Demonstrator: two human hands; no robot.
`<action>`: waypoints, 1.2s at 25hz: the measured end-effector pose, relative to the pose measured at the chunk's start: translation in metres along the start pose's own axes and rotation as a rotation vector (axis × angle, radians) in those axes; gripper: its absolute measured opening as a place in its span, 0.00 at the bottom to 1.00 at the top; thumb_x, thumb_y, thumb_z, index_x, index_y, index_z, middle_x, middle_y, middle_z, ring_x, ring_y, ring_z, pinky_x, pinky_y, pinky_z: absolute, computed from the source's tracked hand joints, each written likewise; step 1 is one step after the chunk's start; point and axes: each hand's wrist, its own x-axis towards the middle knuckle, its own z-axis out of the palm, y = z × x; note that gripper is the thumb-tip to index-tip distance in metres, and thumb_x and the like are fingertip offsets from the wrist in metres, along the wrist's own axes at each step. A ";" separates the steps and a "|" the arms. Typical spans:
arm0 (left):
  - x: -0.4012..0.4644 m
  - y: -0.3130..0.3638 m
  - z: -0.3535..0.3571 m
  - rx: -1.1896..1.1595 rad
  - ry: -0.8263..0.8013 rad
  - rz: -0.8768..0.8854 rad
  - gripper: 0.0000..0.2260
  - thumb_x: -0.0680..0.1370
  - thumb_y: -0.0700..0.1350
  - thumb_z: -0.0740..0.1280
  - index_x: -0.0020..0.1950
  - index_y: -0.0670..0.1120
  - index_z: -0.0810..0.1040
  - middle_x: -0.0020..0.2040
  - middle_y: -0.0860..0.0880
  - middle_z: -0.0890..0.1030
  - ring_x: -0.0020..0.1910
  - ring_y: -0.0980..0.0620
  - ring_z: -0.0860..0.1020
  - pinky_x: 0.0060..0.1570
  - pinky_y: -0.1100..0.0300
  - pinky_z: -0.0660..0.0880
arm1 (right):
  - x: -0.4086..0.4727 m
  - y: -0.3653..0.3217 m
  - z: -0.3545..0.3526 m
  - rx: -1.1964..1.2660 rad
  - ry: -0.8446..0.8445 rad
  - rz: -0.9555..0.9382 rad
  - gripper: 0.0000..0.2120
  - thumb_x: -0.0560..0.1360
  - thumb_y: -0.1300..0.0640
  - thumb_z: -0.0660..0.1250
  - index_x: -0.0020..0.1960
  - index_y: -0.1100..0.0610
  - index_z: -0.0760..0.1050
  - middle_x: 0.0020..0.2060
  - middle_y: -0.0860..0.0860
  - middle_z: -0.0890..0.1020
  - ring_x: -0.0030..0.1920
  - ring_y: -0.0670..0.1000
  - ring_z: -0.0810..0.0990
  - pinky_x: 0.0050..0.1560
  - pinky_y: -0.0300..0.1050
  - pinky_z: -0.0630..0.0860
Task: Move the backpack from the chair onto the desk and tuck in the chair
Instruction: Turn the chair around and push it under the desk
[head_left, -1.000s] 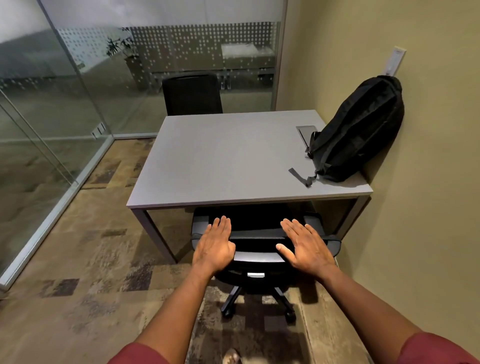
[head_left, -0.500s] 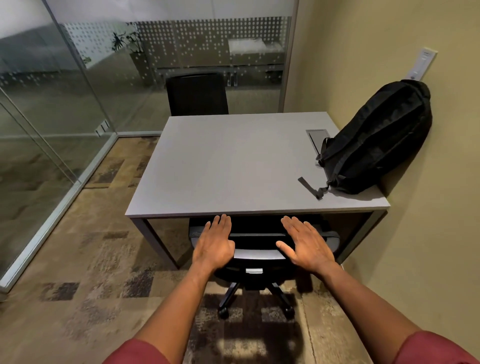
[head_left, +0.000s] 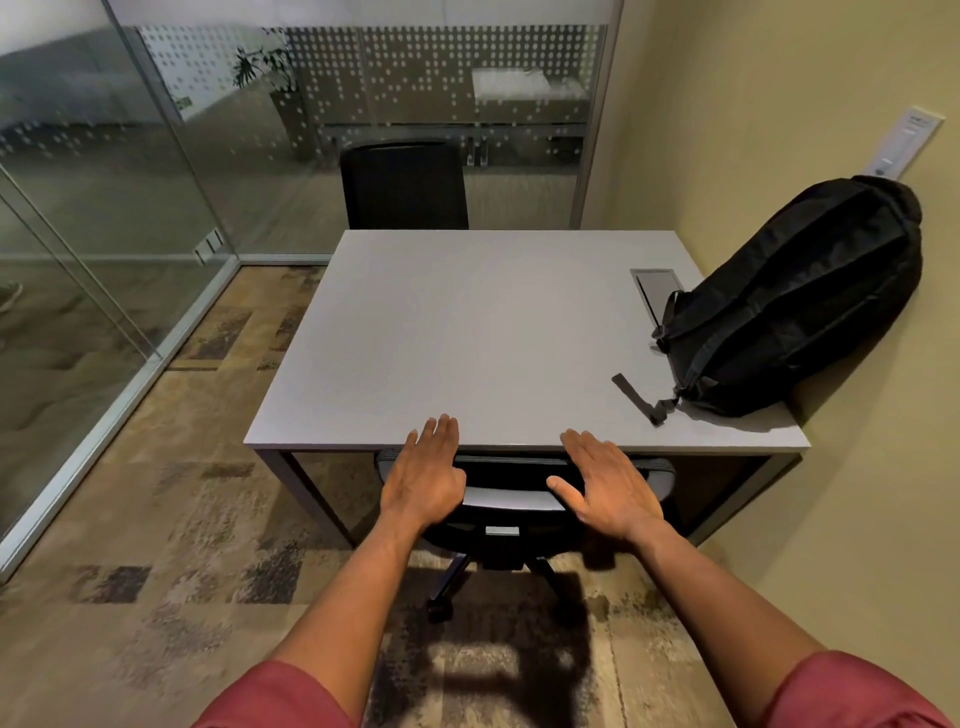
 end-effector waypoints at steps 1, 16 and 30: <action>0.005 -0.001 0.000 0.000 -0.002 -0.003 0.34 0.76 0.45 0.54 0.82 0.43 0.48 0.82 0.44 0.51 0.81 0.49 0.49 0.79 0.51 0.46 | 0.005 0.002 -0.001 0.003 -0.003 -0.002 0.42 0.76 0.27 0.41 0.80 0.52 0.51 0.79 0.50 0.58 0.79 0.50 0.52 0.79 0.49 0.47; 0.051 0.017 -0.003 0.036 0.009 -0.058 0.30 0.79 0.44 0.52 0.82 0.43 0.51 0.82 0.46 0.53 0.81 0.49 0.51 0.79 0.53 0.47 | 0.056 0.041 -0.009 0.067 -0.011 -0.048 0.41 0.75 0.27 0.44 0.80 0.51 0.53 0.79 0.51 0.60 0.79 0.52 0.55 0.78 0.49 0.49; 0.060 0.010 -0.004 0.027 0.032 -0.061 0.29 0.80 0.45 0.52 0.81 0.43 0.54 0.81 0.45 0.57 0.80 0.49 0.54 0.79 0.55 0.47 | 0.062 0.037 -0.005 0.078 0.008 -0.052 0.40 0.76 0.29 0.44 0.80 0.51 0.54 0.79 0.51 0.59 0.79 0.52 0.56 0.77 0.49 0.49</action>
